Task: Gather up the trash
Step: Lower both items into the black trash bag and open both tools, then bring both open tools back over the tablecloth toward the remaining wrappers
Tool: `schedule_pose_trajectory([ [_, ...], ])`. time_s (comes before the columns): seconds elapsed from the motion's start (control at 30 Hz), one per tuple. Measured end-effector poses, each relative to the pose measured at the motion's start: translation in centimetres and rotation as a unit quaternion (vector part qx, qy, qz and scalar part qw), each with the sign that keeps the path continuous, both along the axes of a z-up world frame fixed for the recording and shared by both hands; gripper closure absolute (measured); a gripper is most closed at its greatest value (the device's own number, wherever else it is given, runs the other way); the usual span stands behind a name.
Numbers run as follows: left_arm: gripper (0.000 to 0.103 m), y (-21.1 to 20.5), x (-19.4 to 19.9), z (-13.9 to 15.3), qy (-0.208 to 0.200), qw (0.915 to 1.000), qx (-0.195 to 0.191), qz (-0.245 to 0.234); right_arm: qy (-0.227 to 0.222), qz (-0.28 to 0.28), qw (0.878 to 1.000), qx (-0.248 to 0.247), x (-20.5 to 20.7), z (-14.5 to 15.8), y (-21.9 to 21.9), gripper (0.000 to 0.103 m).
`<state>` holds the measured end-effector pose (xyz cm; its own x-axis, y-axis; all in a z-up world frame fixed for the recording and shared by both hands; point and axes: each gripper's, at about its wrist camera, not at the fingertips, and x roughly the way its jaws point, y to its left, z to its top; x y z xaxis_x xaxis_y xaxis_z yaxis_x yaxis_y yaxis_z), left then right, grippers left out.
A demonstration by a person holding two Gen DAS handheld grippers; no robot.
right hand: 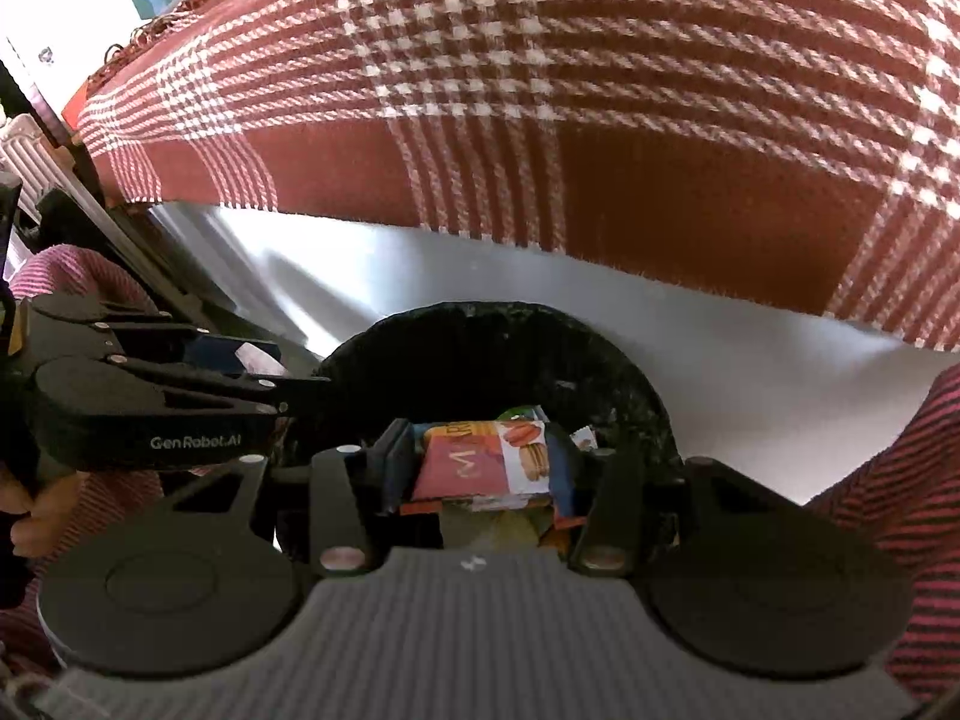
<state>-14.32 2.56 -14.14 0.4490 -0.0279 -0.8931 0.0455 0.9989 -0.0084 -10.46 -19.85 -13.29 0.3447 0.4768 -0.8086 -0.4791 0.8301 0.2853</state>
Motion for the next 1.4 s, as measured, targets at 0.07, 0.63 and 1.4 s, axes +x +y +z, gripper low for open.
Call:
schedule_pose_trajectory([
  [0.07, 0.050, 0.0, 0.2, 0.0, 0.002, 1.0000, -0.001, 0.002, 0.000, -0.001, 1.000, 0.003, 0.0, 0.0, -0.1, 0.038],
  [0.63, 0.016, 0.3, -0.1, 2.0, -0.024, 0.9996, 0.006, 0.012, -0.021, -0.007, 1.000, 0.004, -0.1, 1.0, -0.3, 0.024],
  [1.4, 0.002, 1.5, 4.9, 19.1, -0.259, 0.9652, -0.010, -0.038, -0.213, -0.046, 0.974, 0.064, 5.6, 16.4, -4.2, 0.012],
])
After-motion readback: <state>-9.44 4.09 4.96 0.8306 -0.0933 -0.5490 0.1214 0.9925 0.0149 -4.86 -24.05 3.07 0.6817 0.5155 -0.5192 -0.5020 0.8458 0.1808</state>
